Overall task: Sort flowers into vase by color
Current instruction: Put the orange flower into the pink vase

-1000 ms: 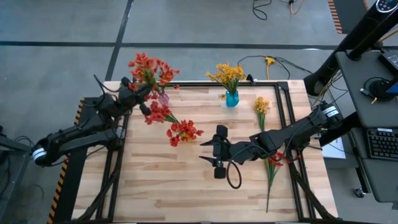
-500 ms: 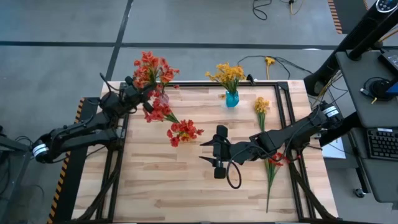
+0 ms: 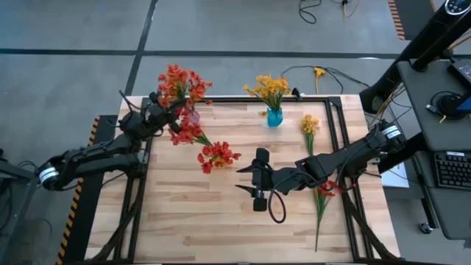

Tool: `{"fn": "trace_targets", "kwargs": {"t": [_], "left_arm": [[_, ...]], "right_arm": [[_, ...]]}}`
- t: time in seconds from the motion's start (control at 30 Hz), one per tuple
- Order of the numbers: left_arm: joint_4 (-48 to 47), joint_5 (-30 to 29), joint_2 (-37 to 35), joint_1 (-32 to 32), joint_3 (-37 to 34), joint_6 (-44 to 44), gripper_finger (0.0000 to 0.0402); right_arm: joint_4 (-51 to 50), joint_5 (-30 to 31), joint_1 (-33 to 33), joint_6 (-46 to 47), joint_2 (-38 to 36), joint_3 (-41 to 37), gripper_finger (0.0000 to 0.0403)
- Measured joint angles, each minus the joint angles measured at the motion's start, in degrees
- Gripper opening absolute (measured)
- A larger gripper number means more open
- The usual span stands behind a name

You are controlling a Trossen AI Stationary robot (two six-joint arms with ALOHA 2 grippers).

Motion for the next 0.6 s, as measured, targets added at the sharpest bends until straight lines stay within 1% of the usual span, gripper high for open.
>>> {"fn": "trace_targets", "kwargs": {"t": [0.3,0.6], "left_arm": [[6.8,0.6,4.6,0.8,0.0,-0.2,0.0001],[10.7,2.1,8.7,2.0,0.0,-0.3,0.0001]], "right_arm": [[0.0,0.0,0.0,-0.1,0.0,-0.1,0.0199],[-0.1,0.0,-0.3,0.0,0.0,-0.3,0.0199]]}}
